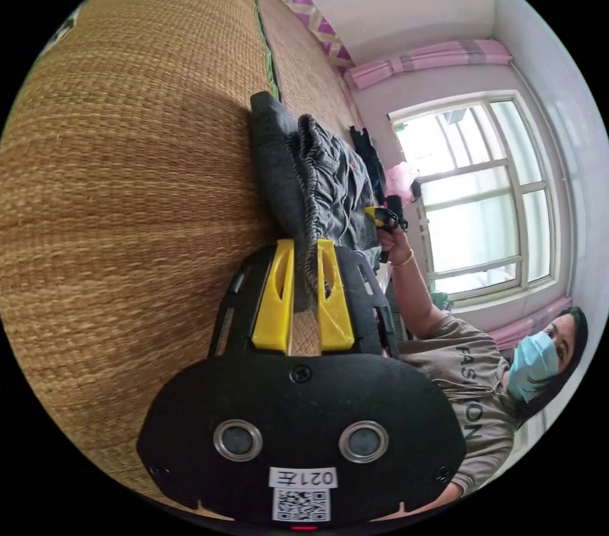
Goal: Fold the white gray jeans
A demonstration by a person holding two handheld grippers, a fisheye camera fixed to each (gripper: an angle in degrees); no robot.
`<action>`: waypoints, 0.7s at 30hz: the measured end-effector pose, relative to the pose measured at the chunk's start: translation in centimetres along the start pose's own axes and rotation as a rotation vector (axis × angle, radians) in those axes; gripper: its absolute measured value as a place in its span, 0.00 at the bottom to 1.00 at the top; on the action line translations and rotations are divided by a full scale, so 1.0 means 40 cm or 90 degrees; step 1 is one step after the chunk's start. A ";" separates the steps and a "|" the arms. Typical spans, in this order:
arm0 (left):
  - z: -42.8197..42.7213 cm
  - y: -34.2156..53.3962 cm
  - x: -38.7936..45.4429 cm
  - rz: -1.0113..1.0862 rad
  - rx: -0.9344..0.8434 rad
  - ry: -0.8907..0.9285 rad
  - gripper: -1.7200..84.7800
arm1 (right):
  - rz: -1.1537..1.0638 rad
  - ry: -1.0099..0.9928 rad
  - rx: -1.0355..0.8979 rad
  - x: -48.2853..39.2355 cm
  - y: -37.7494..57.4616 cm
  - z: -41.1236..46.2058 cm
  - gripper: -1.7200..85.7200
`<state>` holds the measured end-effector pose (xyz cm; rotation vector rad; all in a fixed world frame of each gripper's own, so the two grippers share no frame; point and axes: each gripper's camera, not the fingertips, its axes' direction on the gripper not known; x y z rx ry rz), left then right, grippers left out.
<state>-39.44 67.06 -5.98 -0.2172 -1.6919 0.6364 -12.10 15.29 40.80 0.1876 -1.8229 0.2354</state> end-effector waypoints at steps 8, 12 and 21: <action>-0.481 0.230 0.070 0.041 0.176 0.021 0.08 | -0.157 0.025 -0.075 -0.322 -0.171 0.235 0.09; -0.874 0.325 0.092 0.049 0.268 -0.043 0.07 | -0.256 -0.005 -0.124 -0.532 -0.346 0.571 0.09; -1.622 0.481 -0.037 -0.090 0.507 -0.171 0.08 | -0.357 0.090 -0.146 -0.905 -0.635 1.322 0.11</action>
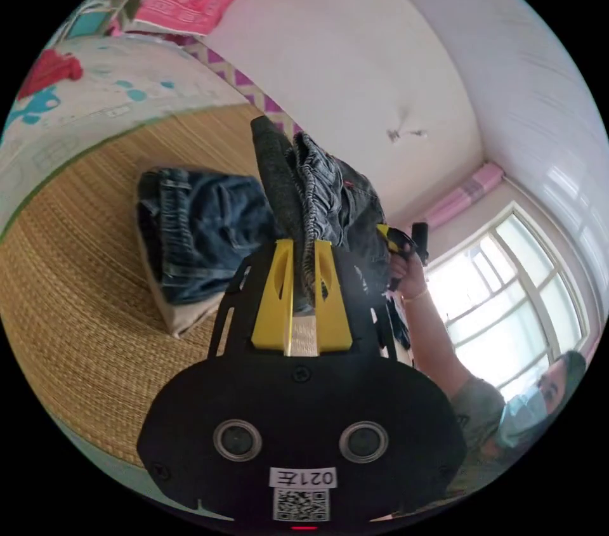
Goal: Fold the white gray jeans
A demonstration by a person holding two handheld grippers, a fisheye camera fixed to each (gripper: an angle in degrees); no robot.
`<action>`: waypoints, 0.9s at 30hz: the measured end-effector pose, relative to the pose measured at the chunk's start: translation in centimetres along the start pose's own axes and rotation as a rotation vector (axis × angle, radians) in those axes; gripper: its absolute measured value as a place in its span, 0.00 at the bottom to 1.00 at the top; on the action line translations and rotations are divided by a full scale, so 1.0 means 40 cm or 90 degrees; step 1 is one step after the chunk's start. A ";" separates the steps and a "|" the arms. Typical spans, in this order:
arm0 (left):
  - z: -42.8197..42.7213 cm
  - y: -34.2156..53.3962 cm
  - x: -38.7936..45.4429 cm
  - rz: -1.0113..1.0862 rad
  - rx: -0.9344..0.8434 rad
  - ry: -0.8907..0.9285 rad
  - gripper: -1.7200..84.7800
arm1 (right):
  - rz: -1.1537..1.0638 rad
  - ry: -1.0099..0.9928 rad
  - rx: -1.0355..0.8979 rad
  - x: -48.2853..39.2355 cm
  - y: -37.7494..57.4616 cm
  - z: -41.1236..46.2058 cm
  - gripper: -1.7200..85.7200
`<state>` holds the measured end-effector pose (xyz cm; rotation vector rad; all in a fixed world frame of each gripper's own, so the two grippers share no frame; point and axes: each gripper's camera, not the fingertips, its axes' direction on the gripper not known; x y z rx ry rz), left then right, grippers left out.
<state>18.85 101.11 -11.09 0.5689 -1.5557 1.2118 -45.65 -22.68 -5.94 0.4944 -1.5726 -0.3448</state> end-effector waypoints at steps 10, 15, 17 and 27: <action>-0.205 0.145 -0.058 -0.010 0.161 -0.201 0.03 | -0.004 0.115 -0.043 0.071 0.238 0.055 0.07; -0.106 0.290 0.370 0.193 0.093 -0.119 0.01 | -0.082 0.137 -0.036 0.018 0.599 -0.165 0.02; 0.005 0.415 0.581 0.257 0.082 -0.093 0.01 | -0.098 0.180 -0.001 -0.012 0.739 -0.261 0.01; 0.646 0.862 1.156 0.317 -0.127 0.136 0.01 | -0.011 0.548 0.072 -0.010 1.299 -0.821 0.02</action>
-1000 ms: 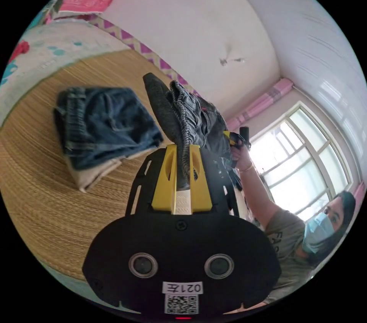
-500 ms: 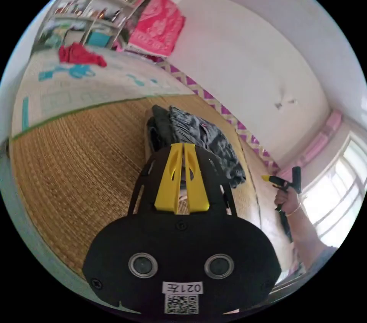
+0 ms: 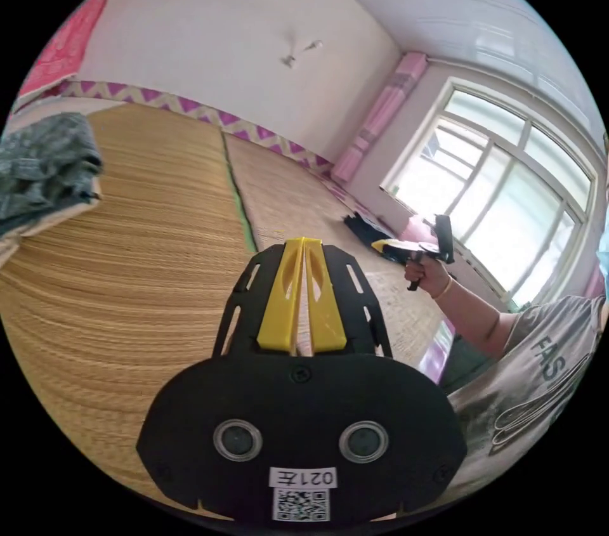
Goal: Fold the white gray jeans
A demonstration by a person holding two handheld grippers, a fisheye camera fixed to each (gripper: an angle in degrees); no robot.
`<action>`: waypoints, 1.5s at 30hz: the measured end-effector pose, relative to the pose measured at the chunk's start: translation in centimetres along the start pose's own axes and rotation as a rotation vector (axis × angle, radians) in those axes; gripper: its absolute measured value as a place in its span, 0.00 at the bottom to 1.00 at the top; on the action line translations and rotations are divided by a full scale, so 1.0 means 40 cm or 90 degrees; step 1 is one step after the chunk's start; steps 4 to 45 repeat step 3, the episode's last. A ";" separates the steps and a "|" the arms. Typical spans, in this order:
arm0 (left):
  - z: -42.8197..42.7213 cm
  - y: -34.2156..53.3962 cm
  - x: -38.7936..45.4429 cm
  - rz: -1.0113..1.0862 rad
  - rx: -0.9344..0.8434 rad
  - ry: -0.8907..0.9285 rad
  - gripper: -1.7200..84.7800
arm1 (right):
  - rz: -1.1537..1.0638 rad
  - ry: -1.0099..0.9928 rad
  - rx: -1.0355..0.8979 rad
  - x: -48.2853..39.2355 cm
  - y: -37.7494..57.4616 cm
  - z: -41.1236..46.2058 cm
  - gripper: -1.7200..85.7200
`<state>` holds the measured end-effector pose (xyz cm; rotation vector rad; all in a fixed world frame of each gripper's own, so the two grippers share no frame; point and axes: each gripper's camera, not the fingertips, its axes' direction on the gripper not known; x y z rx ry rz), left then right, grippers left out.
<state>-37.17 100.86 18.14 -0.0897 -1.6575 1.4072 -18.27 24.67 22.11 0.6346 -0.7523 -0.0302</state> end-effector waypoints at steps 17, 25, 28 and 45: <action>0.188 0.004 0.090 0.002 -0.026 0.057 0.01 | 0.016 0.170 0.005 0.128 0.055 -0.064 0.06; 0.188 0.004 0.090 0.002 -0.026 0.057 0.01 | 0.016 0.170 0.005 0.128 0.055 -0.064 0.06; 0.188 0.004 0.090 0.002 -0.026 0.057 0.01 | 0.016 0.170 0.005 0.128 0.055 -0.064 0.06; 0.188 0.004 0.090 0.002 -0.026 0.057 0.01 | 0.016 0.170 0.005 0.128 0.055 -0.064 0.06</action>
